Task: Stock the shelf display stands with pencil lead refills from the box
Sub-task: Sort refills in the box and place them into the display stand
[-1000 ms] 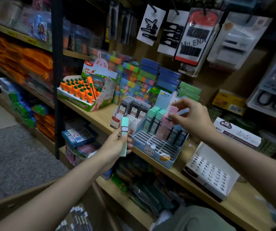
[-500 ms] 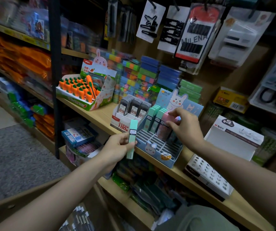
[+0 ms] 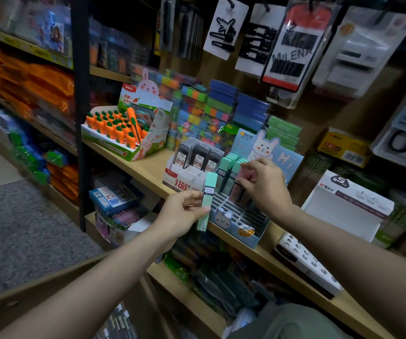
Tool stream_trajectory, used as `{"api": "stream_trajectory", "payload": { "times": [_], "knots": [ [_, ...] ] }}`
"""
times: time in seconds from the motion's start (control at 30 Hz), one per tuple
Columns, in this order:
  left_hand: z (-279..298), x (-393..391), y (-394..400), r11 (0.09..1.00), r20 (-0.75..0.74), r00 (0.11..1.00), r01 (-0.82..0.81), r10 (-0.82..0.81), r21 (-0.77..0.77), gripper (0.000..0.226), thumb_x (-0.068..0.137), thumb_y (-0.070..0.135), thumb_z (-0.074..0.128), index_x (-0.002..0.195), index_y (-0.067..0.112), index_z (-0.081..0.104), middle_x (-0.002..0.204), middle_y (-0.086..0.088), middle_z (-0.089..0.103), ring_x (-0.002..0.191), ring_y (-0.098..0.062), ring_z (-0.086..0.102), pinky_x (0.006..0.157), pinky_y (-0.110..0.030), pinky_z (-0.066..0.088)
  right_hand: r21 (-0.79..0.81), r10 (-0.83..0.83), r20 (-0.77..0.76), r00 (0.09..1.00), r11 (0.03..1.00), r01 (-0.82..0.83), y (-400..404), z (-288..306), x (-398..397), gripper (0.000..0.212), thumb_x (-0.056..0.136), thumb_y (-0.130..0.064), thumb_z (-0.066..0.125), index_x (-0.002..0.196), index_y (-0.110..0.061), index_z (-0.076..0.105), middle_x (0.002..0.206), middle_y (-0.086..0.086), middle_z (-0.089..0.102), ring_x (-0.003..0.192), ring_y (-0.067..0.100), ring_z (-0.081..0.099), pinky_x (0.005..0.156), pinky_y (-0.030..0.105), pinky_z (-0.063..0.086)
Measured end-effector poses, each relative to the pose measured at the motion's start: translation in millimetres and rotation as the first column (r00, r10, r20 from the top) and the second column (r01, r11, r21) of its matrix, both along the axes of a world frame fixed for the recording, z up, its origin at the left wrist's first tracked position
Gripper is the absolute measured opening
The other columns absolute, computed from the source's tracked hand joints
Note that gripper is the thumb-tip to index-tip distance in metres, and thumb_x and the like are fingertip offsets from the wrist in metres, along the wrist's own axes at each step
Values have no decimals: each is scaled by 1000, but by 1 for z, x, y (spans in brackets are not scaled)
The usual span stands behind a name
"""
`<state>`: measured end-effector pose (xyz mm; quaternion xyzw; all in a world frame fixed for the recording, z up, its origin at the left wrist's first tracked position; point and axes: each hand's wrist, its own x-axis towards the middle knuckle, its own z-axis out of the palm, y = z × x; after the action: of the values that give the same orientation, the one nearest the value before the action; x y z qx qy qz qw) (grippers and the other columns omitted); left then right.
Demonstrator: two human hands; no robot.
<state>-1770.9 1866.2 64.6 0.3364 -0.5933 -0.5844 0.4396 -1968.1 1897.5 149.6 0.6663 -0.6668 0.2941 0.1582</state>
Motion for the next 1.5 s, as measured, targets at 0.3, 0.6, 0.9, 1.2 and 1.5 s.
{"api": "stream_trajectory", "payload": {
  "times": [0.3, 0.6, 0.9, 1.2, 1.5],
  "knots": [
    [3, -8, 12, 993, -19, 998, 60, -62, -102, 29, 91, 16, 65, 99, 44, 67, 107, 13, 72, 108, -7, 64, 90, -29, 52, 186, 194, 388, 901, 941, -282, 33, 14, 31, 39, 88, -31, 70, 125, -25, 60, 95, -10, 65, 77, 2, 67, 73, 20, 57],
    [5, -8, 22, 813, 366, 903, 31, 227, -581, 36, 96, 35, 55, 131, 30, 50, 133, 9, 42, 128, -7, 37, 103, -24, 36, 57, 97, 303, 948, 991, -120, 36, 48, 8, 33, 77, -31, 81, 105, -31, 63, 90, -13, 63, 75, -1, 65, 67, 16, 54],
    [-22, 0, 14, 714, 679, 670, 314, 301, -626, 60, 98, 51, 42, 149, 45, 13, 161, 9, -7, 149, -15, -6, 121, -40, 14, 15, 127, 53, 990, 992, -128, -2, 43, 14, 31, 83, -21, 77, 108, -9, 63, 101, 6, 67, 81, 18, 67, 78, 38, 56],
    [-28, 6, 8, 727, 691, 651, 303, 314, -616, 55, 99, 51, 40, 149, 45, 18, 162, 3, -9, 149, -17, -10, 121, -45, 16, 42, 61, -103, 993, 998, -57, -23, 27, 15, 34, 81, -29, 78, 108, -15, 64, 98, 6, 70, 91, 25, 62, 80, 44, 52],
    [-29, 5, 10, 723, 689, 655, 308, 310, -618, 56, 99, 49, 40, 149, 43, 16, 162, 3, -13, 149, -16, -10, 121, -44, 17, 18, 35, -35, 999, 999, -34, -20, 23, 9, 31, 82, -35, 77, 106, -18, 67, 93, 2, 73, 87, 21, 67, 85, 48, 50]
  ]
}}
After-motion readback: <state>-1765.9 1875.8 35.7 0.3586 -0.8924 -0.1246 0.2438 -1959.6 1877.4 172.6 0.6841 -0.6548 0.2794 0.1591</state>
